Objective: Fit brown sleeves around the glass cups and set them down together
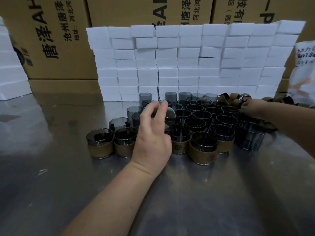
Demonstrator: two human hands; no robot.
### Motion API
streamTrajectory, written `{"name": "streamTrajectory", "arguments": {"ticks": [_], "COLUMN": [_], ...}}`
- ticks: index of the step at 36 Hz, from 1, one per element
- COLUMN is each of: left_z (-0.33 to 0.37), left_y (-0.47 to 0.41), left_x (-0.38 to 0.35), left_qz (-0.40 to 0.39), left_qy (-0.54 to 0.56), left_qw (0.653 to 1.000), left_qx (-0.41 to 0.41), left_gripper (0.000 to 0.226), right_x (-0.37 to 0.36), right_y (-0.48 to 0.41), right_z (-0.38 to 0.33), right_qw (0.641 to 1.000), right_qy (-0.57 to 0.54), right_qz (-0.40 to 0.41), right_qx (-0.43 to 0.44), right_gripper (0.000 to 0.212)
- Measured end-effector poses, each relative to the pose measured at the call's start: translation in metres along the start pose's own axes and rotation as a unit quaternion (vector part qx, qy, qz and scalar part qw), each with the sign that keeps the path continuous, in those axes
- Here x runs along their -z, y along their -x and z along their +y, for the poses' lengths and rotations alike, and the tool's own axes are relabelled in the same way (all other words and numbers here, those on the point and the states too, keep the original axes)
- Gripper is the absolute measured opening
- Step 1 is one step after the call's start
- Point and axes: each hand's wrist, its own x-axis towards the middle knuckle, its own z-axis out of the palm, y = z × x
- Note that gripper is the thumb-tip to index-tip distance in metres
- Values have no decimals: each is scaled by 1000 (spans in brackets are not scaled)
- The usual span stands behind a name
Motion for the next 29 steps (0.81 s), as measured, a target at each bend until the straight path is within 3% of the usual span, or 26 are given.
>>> {"name": "streamTrajectory", "arguments": {"ticks": [5, 7, 9, 12, 15, 20, 25, 29], "left_z": [2, 3, 3, 4, 4, 7, 4, 3], "left_y": [-1, -2, -3, -3, -1, 2, 2, 4], "left_x": [4, 5, 6, 7, 9, 6, 5, 5], "left_qz": [-14, -20, -25, -38, -49, -54, -44, -34], "left_qy": [-7, -9, -16, -6, 9, -4, 9, 14], "left_qw": [1000, 1000, 999, 999, 998, 998, 998, 998], "left_qx": [6, 10, 17, 28, 35, 34, 42, 54], "left_gripper": [60, 58, 59, 59, 62, 73, 63, 49], "right_x": [2, 4, 5, 3, 5, 13, 19, 23], "right_y": [-5, -7, -5, -8, -7, 0, 5, 29], "right_z": [0, 0, -1, 1, 2, 1, -5, -22], "right_qw": [999, 999, 998, 995, 993, 988, 976, 938], "right_qy": [3, -6, -16, -25, -4, 30, -78, -167], "right_qz": [-12, 4, 35, 77, 114, 153, 200, 285], "right_qx": [-31, -43, -50, -50, -25, -16, 32, 102], "right_gripper": [36, 27, 19, 31, 13, 20, 24, 17]}}
